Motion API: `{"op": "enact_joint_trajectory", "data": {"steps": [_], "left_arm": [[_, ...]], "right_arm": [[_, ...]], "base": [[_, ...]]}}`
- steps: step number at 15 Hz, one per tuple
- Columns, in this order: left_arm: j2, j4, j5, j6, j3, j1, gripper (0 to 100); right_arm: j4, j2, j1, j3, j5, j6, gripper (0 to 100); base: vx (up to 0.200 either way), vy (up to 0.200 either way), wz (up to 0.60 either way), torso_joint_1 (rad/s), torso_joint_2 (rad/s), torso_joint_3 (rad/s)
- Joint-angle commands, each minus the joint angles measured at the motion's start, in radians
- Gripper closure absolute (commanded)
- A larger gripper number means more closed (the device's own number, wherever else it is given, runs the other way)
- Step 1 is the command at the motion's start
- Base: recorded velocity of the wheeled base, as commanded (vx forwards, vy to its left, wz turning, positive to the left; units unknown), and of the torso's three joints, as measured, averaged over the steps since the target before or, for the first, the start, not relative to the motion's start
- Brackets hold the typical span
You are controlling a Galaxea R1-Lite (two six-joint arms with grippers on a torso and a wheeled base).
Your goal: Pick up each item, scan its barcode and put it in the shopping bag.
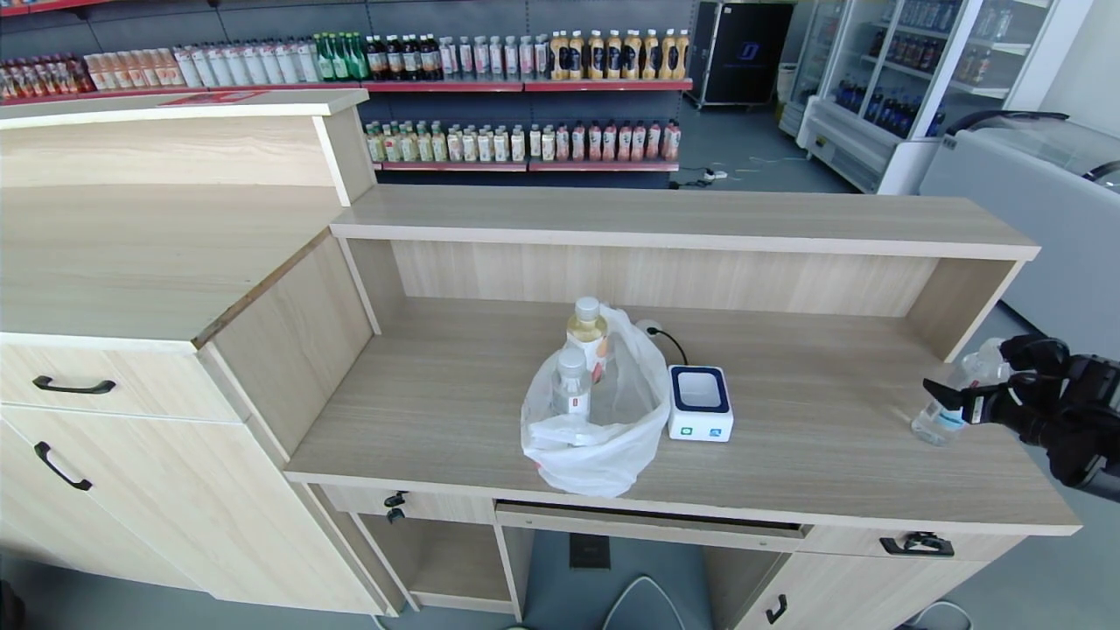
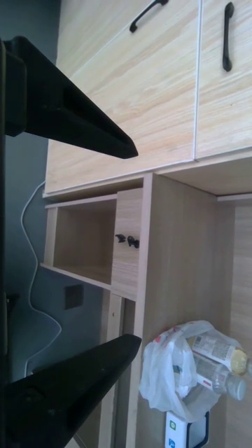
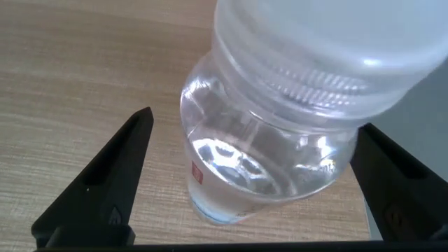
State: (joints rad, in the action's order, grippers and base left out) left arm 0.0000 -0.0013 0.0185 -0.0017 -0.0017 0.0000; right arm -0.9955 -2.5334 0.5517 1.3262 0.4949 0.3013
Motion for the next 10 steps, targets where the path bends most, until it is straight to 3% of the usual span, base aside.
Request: {"op": "enact_joint_trajectory", "data": {"steps": [1, 10], "left_arm": [[0.000, 0.000, 0.000, 0.000, 0.000, 0.000, 0], [0.000, 0.000, 0.000, 0.000, 0.000, 0.000, 0]], "right_arm": [[-0.003, -0.015, -0.009, 0.005, 0.001, 0.001, 0], [0.000, -0.053, -0.042, 0.057, -0.002, 0.001, 0]], "base": [[0.000, 0.000, 0.00, 0.000, 0.00, 0.000], [0.000, 0.000, 0.00, 0.000, 0.00, 0.000]]}}
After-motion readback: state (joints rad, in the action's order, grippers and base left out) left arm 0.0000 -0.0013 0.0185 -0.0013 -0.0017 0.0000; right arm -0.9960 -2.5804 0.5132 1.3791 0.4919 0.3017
